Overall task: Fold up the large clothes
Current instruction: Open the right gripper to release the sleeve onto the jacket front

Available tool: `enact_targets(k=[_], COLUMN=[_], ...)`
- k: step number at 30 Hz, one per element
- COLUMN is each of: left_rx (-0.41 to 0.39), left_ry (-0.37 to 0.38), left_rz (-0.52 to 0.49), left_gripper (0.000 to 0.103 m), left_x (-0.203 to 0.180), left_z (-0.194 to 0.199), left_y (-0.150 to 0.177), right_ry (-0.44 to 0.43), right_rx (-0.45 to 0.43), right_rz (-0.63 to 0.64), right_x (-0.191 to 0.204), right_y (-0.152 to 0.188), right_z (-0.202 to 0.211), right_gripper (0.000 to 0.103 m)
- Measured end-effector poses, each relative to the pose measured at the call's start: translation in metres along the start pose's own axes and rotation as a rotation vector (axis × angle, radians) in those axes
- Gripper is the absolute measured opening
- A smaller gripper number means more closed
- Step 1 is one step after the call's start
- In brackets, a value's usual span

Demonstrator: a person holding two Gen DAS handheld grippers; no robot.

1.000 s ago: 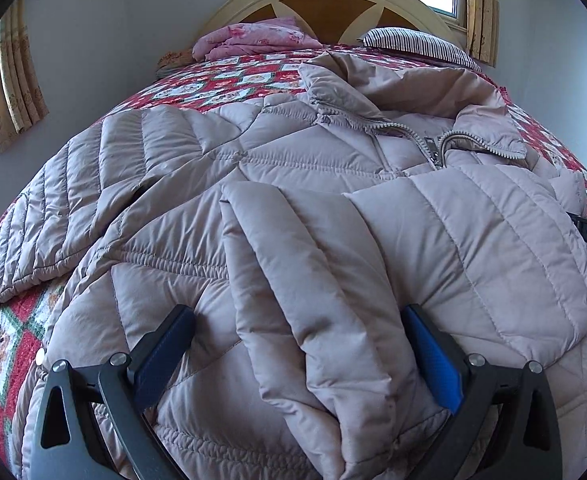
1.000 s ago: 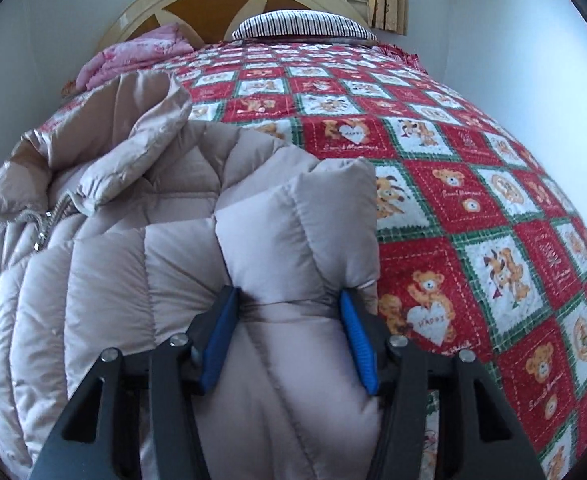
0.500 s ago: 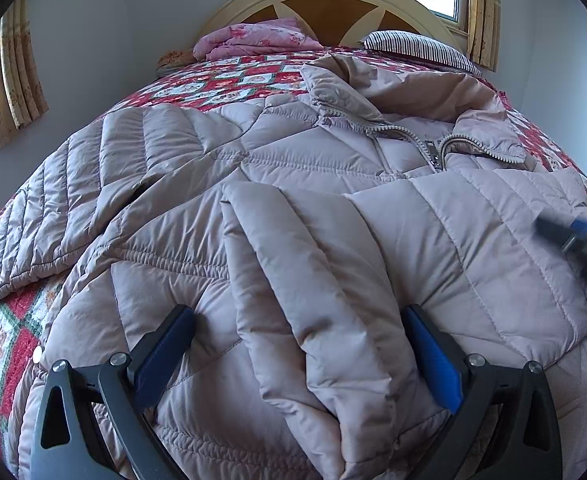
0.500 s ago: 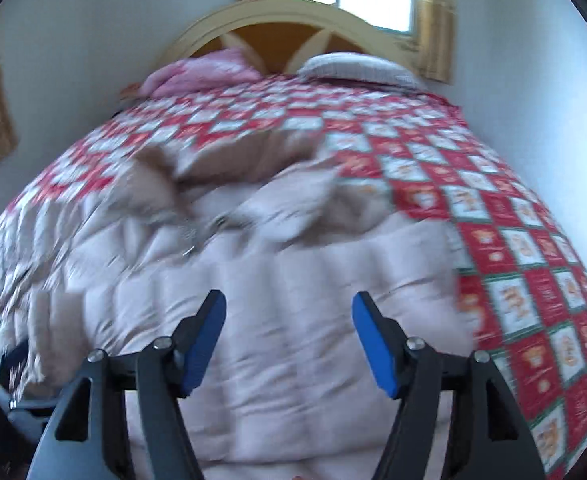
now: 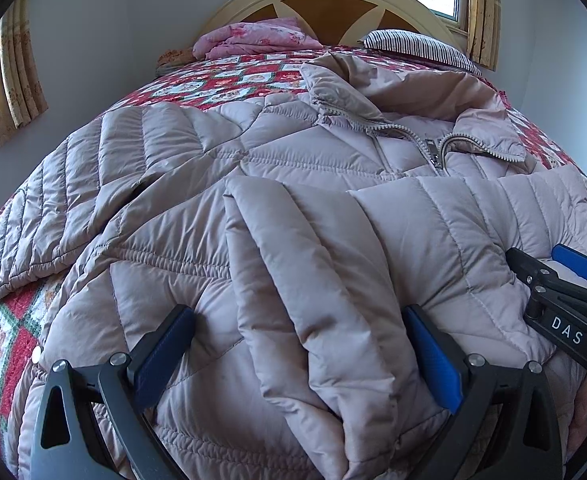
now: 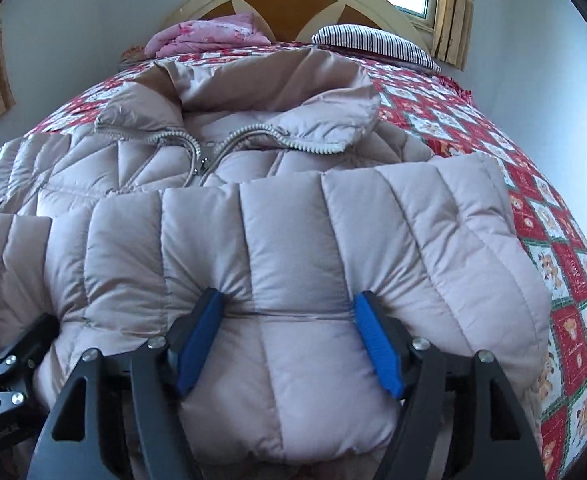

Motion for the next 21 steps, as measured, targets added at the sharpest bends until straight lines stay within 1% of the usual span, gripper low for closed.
enact_targets(k=[10,15,18,19,21], left_rx=[0.017,0.030,0.030,0.029,-0.011], left_ry=[-0.006,0.003,0.014,0.025,0.059], left_rz=[-0.016,-0.012,0.012,0.031,0.070], left_gripper=[0.102,0.102,0.102,0.102,0.102], left_x=[-0.003,-0.003,0.005,0.012,0.030], left_z=[-0.004,-0.004,0.011,0.023,0.047], left_y=[-0.001,-0.004,-0.010,-0.014,-0.023], right_ry=[0.017,0.022,0.023,0.020,0.015], right_rx=[-0.001,-0.002,-0.001,-0.002,-0.003], right_rz=[0.009,0.009,0.009,0.006,0.001], right_x=[0.004,0.004,0.003,0.003,0.001], right_y=[0.002,0.002,0.002,0.002,0.003], right_z=[0.000,0.000,0.000,0.000,0.000], right_gripper=[0.074,0.075,0.076,0.076,0.076])
Point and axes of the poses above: each gripper's, at about its wrist camera, not at the fingertips, and z roughly against the way its jaws point, x to its left, y to its underside, the point moved 8 cm from there along -z, roughly the way its jaws point, and after that the axes turned 6 degrees about -x, right-handed, at the moved point
